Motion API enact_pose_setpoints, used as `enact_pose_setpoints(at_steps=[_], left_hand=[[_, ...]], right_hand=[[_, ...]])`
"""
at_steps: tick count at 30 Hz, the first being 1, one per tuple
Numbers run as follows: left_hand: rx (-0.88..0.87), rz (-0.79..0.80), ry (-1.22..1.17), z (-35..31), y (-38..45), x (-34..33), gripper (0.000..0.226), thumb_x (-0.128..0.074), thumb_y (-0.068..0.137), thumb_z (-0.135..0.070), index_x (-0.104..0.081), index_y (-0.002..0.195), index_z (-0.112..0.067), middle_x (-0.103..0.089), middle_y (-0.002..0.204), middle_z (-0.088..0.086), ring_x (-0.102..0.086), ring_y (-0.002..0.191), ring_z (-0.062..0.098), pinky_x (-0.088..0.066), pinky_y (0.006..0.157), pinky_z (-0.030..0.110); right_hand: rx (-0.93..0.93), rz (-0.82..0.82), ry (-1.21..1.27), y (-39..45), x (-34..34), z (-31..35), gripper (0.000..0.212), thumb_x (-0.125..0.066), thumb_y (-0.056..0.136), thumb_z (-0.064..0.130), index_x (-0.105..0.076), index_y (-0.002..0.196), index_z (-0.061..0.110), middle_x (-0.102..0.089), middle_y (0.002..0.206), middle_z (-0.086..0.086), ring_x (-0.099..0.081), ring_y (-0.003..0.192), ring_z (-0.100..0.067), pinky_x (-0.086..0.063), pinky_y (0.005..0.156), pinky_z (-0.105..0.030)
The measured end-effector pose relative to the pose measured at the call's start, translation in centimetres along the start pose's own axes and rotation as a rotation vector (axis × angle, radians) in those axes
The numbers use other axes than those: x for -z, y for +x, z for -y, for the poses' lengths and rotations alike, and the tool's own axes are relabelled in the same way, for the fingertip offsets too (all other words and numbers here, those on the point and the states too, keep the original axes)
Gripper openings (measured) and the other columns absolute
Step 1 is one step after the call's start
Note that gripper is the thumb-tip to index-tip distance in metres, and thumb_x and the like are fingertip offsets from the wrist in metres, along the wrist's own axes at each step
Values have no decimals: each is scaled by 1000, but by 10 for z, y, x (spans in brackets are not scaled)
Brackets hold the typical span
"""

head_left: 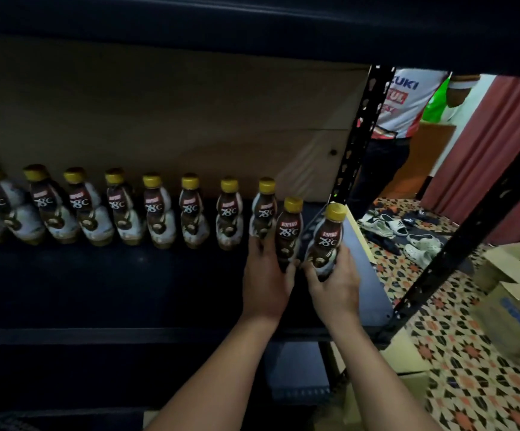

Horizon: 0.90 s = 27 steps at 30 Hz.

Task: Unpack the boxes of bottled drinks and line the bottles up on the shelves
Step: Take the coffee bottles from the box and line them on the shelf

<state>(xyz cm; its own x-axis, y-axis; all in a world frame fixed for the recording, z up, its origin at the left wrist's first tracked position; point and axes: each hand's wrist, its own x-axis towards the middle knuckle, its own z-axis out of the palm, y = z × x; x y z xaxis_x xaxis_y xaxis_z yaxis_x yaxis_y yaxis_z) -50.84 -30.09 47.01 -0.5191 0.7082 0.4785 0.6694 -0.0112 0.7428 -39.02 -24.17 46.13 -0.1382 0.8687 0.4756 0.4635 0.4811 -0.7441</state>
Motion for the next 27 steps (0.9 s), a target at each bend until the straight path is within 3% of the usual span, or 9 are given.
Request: enact_pose_setpoints(at_steps=[2,6,11,19,27], left_hand=[[-4,-1,17,-5,5,-9,78,-78,83,-20,-43,152,-19,-41,151,12,-50,133,29,-43,103,30],[101,26,-1,-18,14,-18,72,-76,85,-21,-45,149,-29,-41,154,3,-50,130,21,-37,101,22],[198,-56,-110,-18,23,-30,39,-76,84,-27,-61,120,-32,-65,124,-8,-64,113,14,-50,95,26],[268,-109,-253,-15,28,-40,38,-80,76,-13,-67,104,-34,-72,98,-17,-69,94,0,-59,88,34],[236,-119,-205,-9,23,-44,44,-84,78,-13,-66,113,-32,-71,112,-14,-67,106,2,-56,95,31]], right_hand=[[-20,9,3,3,1,-3,57,-78,84,12,-51,134,10,-59,123,-7,-53,116,-25,-42,95,-30],[-54,12,3,8,-2,-6,66,-73,86,10,-42,145,9,-53,136,-9,-47,129,-26,-40,109,-39],[-104,32,-23,19,-6,-8,71,-68,90,8,-32,151,7,-46,142,-14,-40,134,-32,-36,113,-44],[-160,74,-13,37,-10,-8,74,-62,95,10,-21,156,11,-41,143,-14,-36,135,-33,-34,114,-48],[-147,95,15,47,-14,-11,74,-61,95,12,-19,156,13,-41,143,-13,-36,135,-32,-35,113,-47]])
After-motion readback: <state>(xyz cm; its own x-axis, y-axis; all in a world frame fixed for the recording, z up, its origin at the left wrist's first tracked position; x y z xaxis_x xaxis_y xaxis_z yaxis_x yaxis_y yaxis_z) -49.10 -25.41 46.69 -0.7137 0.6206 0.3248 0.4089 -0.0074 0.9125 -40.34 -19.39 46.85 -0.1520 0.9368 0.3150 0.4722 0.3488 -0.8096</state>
